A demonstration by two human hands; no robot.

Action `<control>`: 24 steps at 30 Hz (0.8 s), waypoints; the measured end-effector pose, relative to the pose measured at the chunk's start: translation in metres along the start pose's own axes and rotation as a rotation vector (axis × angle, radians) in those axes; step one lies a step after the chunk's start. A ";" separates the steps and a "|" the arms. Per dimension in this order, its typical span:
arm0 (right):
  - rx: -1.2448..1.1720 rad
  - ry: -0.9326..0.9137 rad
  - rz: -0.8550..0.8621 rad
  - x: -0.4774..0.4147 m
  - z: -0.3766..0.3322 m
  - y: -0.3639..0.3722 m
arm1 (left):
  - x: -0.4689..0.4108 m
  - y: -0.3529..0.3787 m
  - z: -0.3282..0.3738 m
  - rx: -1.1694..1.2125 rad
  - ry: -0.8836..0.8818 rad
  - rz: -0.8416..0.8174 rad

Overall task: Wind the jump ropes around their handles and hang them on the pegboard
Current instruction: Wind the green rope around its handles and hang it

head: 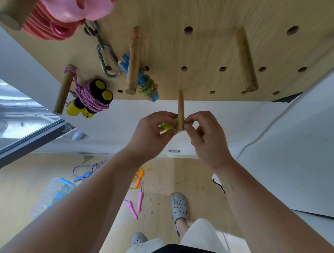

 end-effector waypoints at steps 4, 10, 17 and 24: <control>0.213 -0.201 -0.006 -0.002 -0.014 -0.012 | -0.002 0.001 0.003 -0.132 0.094 0.010; 0.474 -0.405 0.027 -0.009 -0.016 -0.009 | -0.005 0.007 0.002 -0.284 0.136 0.039; 0.537 -0.290 0.079 -0.030 -0.015 0.001 | -0.025 0.009 0.004 -0.313 0.042 0.113; 0.652 -0.248 0.174 -0.055 -0.010 -0.004 | -0.043 0.015 0.004 -0.243 -0.170 0.240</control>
Point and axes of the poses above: each hand's wrist, its own x-axis away from the middle knuckle, its own y-axis out of the palm, z = x × y, the point moved 4 cm from there along -x, towards the middle knuckle, and after that the axes turned 4 degrees about y, right-handed, at the moved point
